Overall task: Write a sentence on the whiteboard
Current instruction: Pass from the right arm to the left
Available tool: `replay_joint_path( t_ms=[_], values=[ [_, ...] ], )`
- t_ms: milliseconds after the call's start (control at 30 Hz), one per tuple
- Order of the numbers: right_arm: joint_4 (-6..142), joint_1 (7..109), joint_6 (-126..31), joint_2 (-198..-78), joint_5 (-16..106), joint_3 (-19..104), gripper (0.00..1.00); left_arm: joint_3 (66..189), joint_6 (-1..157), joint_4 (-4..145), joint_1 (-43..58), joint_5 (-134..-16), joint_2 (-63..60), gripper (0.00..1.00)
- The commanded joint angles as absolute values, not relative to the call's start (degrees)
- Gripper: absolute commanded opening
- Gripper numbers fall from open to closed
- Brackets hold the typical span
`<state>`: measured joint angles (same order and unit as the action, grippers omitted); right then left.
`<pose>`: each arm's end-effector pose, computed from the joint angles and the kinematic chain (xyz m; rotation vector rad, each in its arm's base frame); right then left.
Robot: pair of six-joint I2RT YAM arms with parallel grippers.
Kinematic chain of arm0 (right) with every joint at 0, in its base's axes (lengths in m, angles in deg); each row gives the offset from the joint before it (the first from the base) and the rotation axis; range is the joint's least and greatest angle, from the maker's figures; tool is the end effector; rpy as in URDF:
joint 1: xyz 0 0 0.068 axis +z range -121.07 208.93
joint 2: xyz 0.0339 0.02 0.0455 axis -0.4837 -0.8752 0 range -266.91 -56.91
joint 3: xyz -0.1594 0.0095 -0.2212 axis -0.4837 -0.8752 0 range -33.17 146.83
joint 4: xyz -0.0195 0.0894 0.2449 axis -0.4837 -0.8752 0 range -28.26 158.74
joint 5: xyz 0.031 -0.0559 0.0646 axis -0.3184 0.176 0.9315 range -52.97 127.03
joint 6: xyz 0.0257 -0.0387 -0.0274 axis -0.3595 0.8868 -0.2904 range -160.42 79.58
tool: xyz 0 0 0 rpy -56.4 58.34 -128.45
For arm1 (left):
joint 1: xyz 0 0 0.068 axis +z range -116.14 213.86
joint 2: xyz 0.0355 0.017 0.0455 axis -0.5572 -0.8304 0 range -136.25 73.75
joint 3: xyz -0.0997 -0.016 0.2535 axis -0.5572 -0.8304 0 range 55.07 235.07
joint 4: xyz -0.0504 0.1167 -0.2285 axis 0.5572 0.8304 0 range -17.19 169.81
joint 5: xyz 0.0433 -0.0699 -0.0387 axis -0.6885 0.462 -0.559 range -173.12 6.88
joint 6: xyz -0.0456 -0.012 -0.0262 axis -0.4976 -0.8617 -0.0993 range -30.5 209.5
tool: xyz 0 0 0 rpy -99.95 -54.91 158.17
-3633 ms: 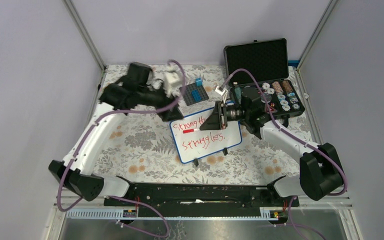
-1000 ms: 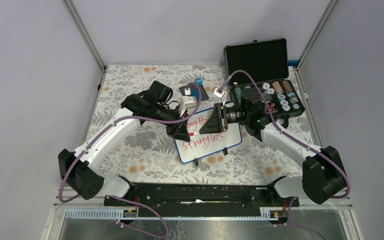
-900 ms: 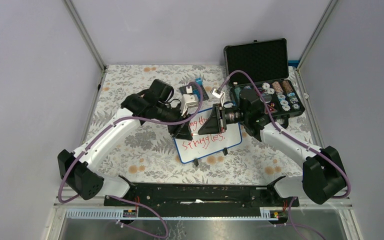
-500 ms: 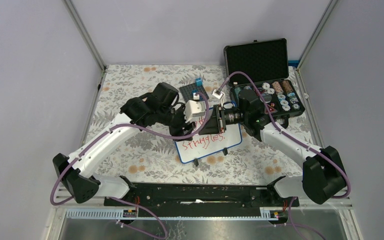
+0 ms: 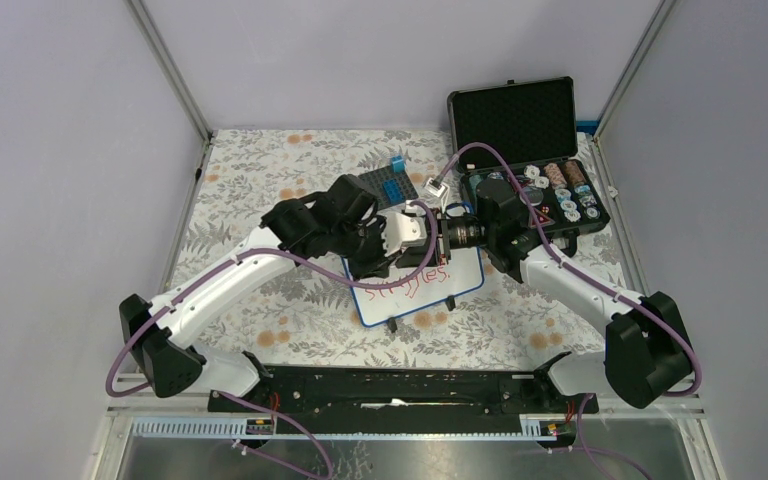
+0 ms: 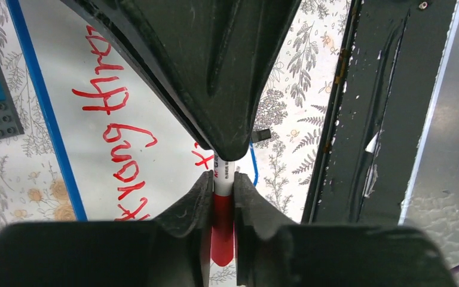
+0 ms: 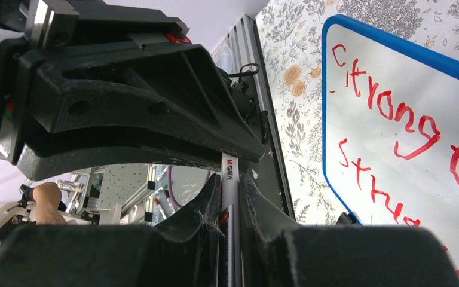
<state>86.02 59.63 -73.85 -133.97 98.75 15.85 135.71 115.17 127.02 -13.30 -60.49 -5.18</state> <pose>0.2372 0.1773 0.2915 -0.8456 1.8174 1.6991 0.1786 -0.2128 0.3551 1.6182 1.9078 -0.6488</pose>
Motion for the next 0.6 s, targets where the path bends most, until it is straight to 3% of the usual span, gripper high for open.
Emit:
replay_joint_path(
  t_ms=[0,67,133,267,367,433,567],
  values=[
    [87.40,60.20,-74.94,-133.82,99.95,17.84,0.08,136.42,114.70,123.50,-13.24,-64.64,-4.09,0.07],
    [86.76,60.14,-74.33,-133.48,100.06,18.50,0.09,135.79,114.05,123.27,-13.04,-64.43,-3.46,0.00],
    [85.87,59.77,-73.79,-133.30,100.20,19.53,0.15,134.96,113.10,123.11,-12.19,-62.59,-2.77,0.00],
    [85.28,57.02,-74.33,-132.62,100.78,21.75,0.48,134.60,108.91,122.65,-7.59,-56.04,-1.72,0.00],
    [85.18,54.17,-75.12,-131.77,101.06,23.31,0.65,135.40,106.30,122.64,-1.91,-51.34,-1.49,0.00],
    [84.57,52.15,-75.32,-131.54,101.15,24.26,0.83,135.71,105.25,122.52,2.09,-49.11,-1.32,0.00],
    [84.48,48.14,-75.99,-131.34,101.94,25.38,0.99,137.63,103.68,122.38,11.38,-44.99,-1.47,0.00]
  ],
)
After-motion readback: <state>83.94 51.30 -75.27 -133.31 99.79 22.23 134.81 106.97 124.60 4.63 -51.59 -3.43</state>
